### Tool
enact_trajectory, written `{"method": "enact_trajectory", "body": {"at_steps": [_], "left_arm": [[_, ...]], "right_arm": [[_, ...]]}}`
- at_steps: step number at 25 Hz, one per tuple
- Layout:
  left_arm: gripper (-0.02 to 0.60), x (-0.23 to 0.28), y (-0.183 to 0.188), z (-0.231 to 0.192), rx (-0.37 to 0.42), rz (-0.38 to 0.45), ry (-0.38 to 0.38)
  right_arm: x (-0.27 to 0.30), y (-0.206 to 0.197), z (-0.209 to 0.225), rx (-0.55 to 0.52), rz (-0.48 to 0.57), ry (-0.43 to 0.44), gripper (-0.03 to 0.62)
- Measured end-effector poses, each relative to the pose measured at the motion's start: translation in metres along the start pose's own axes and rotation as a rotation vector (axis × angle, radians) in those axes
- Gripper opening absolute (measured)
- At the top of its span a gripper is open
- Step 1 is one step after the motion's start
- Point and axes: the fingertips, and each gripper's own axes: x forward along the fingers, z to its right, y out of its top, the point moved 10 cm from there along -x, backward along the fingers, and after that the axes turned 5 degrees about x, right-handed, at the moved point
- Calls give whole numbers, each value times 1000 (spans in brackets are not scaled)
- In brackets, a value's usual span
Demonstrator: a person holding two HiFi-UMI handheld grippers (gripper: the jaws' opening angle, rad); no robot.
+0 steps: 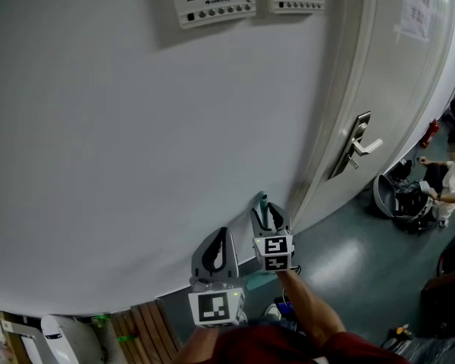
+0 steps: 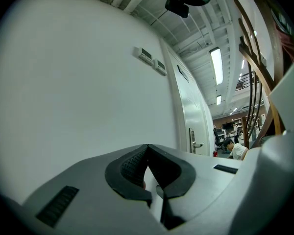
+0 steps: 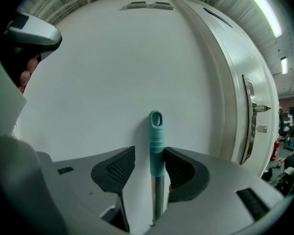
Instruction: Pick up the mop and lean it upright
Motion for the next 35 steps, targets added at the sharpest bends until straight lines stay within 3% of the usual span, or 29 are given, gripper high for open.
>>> {"method": "enact_trajectory", "body": {"at_steps": [7,23,35], "left_arm": [[14,0,-2,1,-11,-3,1],[14,1,-2,3,-13,1,-2],[14,0,-4,-3,10,-4,1]], "right_arm": [[-3,-1,1,-5,9,-17,239],[-12,1,5,10,28,-29,249],[-57,20,3,-35,94,-3,249]]}}
